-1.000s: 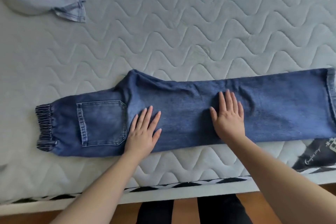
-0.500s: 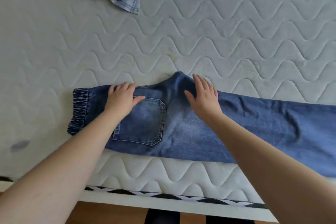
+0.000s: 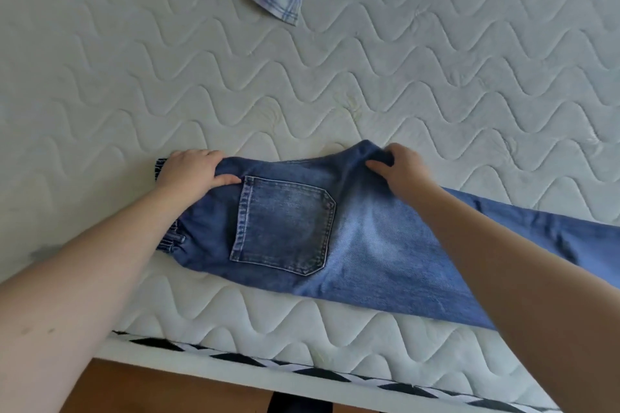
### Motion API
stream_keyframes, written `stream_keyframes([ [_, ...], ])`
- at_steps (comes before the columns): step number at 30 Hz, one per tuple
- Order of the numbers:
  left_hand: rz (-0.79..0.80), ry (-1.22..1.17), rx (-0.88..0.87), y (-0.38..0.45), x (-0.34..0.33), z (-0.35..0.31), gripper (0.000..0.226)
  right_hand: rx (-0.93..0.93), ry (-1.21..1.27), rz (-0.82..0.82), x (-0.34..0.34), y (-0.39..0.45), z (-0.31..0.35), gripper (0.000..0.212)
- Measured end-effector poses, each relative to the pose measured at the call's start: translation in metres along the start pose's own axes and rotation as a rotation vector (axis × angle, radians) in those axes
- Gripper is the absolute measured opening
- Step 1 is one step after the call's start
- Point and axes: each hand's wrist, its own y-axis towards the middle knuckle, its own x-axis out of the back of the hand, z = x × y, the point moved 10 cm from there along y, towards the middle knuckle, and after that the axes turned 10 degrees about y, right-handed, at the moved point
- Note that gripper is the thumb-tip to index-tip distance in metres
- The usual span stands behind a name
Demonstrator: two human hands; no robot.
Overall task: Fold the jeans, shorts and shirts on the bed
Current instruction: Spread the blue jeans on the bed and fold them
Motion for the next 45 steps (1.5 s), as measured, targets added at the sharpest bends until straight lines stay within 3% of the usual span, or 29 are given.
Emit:
stream_keyframes([
  [5, 0.007, 0.036, -0.025, 0.003, -0.005, 0.015, 0.065, 0.046, 0.032, -0.063, 0.011, 0.003, 0.007, 0.022],
  [9, 0.106, 0.054, 0.113, 0.003, -0.017, 0.019, 0.053, 0.020, 0.028, -0.084, 0.009, 0.004, 0.003, 0.013],
  [12, 0.030, -0.059, 0.152, 0.004, 0.002, 0.009, 0.050, 0.061, -0.015, -0.073, 0.004, -0.003, 0.009, 0.015],
  [15, -0.088, -0.258, 0.049, 0.007, 0.036, -0.033, 0.063, 0.199, -0.058, -0.076, 0.004, -0.017, 0.024, 0.033],
  [18, -0.138, -0.335, -0.126, 0.013, 0.068, -0.100, 0.074, 0.397, -0.026, -0.146, 0.011, -0.040, 0.037, 0.030],
  [21, -0.149, -0.380, -0.237, 0.020, 0.084, -0.165, 0.081, 0.392, 0.069, -0.187, 0.013, -0.056, 0.029, 0.026],
  [25, -0.110, -0.448, -0.221, 0.027, 0.082, -0.196, 0.064, 0.636, 0.004, -0.239, 0.010, -0.084, 0.038, 0.025],
  [29, -0.365, -0.357, -0.327, 0.002, 0.094, -0.204, 0.055, 0.802, -0.168, -0.237, -0.008, -0.106, 0.028, 0.033],
  [31, -0.426, -0.236, -0.358, -0.012, 0.086, -0.210, 0.060, 0.770, -0.295, -0.176, -0.029, -0.110, 0.014, 0.044],
  [36, -0.335, -0.011, -0.384, -0.033, 0.037, -0.224, 0.058, 0.625, -0.473, -0.011, -0.066, -0.113, -0.028, 0.059],
  [42, -0.352, 0.009, -0.335, -0.038, 0.025, -0.225, 0.060, 0.603, -0.549, 0.014, -0.055, -0.112, -0.049, 0.053],
  [45, -0.330, -0.002, -0.314, -0.039, 0.029, -0.227, 0.057, 0.542, -0.539, -0.055, -0.032, -0.113, -0.062, 0.050],
])
